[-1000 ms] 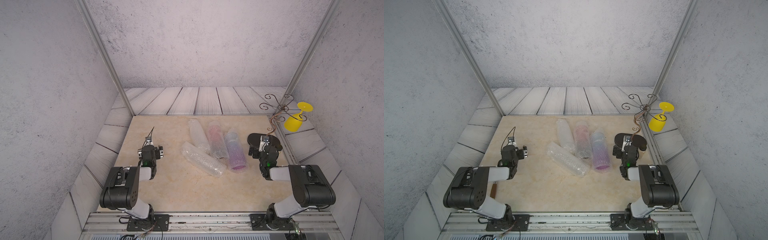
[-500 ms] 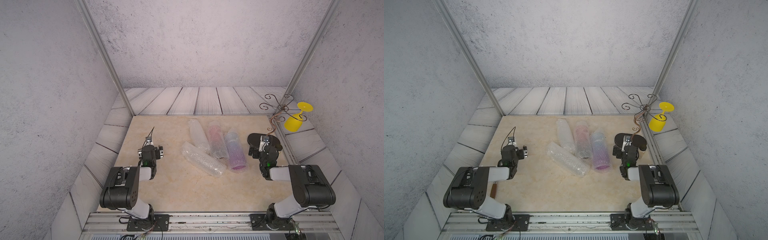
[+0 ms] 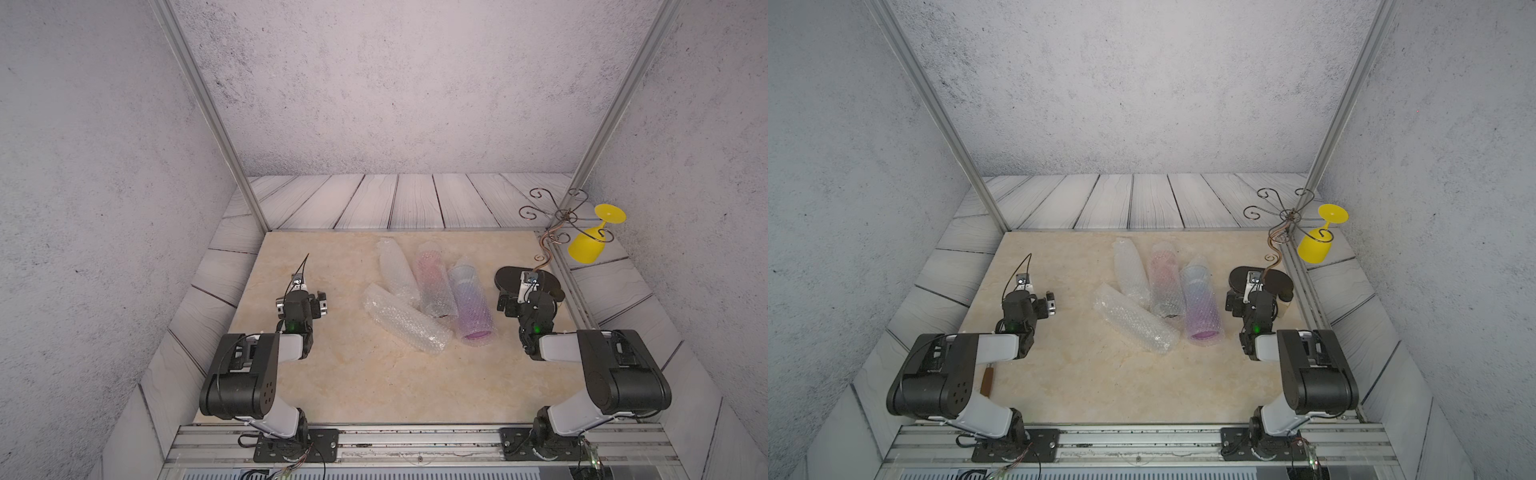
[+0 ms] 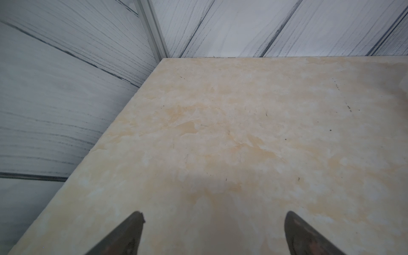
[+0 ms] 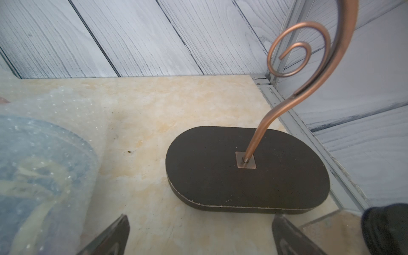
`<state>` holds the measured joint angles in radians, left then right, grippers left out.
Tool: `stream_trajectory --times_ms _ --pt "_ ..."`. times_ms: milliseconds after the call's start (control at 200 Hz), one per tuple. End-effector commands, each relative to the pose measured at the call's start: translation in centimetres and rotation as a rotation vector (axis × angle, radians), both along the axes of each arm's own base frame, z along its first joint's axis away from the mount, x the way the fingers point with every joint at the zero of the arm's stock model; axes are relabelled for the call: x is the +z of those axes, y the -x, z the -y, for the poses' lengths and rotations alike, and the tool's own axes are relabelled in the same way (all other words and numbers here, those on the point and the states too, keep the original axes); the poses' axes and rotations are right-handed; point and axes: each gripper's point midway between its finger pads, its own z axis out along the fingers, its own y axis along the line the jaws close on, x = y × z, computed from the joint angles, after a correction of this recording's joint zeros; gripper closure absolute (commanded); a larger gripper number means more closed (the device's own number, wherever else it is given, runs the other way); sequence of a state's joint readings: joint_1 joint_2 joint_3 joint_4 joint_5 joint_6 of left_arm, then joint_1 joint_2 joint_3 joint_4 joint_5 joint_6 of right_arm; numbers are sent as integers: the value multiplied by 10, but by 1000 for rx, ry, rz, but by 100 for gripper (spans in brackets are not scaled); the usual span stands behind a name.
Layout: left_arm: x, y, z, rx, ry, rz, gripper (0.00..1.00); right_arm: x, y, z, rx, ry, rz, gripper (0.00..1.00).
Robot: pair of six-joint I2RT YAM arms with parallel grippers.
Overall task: Unwrap the vase from the bubble wrap
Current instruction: Adjust the bubble wrap at the center of the board.
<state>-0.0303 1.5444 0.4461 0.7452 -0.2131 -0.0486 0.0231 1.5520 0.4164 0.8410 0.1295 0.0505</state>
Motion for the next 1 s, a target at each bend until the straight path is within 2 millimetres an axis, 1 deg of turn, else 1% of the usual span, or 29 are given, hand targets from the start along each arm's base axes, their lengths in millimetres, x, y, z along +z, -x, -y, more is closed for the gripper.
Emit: stream_trajectory --times_ms 0,130,225,290,335,365,410,440,500,550,600,640,671,731,741,761,766,781,811,866,936,996 --pt "15 -5 2 -8 -7 47 1 0 -3 -2 7 -8 1 1" --pt "16 -5 1 -4 -8 45 1 3 -4 -2 14 -7 0 1" --pt "21 -6 -1 11 -10 46 1 8 -2 1 -9 -8 3 1" --pt "30 -4 -1 14 -14 54 1 15 0 4 -28 -7 9 1" --pt "39 0 -6 44 -11 63 1 19 1 6 -36 -1 3 1" --pt "42 4 -9 66 -7 42 1 24 2 7 -41 0 -3 1" --pt "52 12 -14 118 12 7 1 35 1 6 -41 4 -9 1" --pt "59 18 -18 153 20 -17 1 37 2 8 -48 8 -38 1" --pt "74 27 -14 170 55 -57 1 52 4 13 -86 1 -61 1" --pt "85 32 -5 148 112 -69 0 65 6 13 -92 -16 -69 1" --pt "95 34 10 86 198 -52 1 77 8 8 -77 -40 -95 1" --pt "101 36 21 49 270 -35 1 85 12 6 -72 -63 -150 1" --pt "102 40 29 33 328 -42 1 90 15 5 -78 -73 -191 1" --pt "102 49 44 11 437 -76 1 94 26 4 -106 -96 -328 1" --pt "101 50 46 5 454 -84 1 96 26 2 -103 -106 -356 1" --pt "100 53 52 -12 487 -100 1 95 32 -1 -92 -120 -411 1" --pt "100 53 54 -17 493 -104 1 92 34 -2 -90 -124 -430 1" --pt "98 55 58 -29 517 -122 1 94 35 -4 -83 -130 -452 1" --pt "94 59 67 -52 561 -163 1 91 44 -14 -56 -156 -536 1" --pt "84 65 86 -103 625 -250 1 93 60 -31 -21 -189 -620 1" --pt "73 74 112 -195 695 -348 1 92 82 -60 58 -239 -678 1" --pt "67 83 130 -249 723 -421 1 93 101 -84 128 -268 -717 1"
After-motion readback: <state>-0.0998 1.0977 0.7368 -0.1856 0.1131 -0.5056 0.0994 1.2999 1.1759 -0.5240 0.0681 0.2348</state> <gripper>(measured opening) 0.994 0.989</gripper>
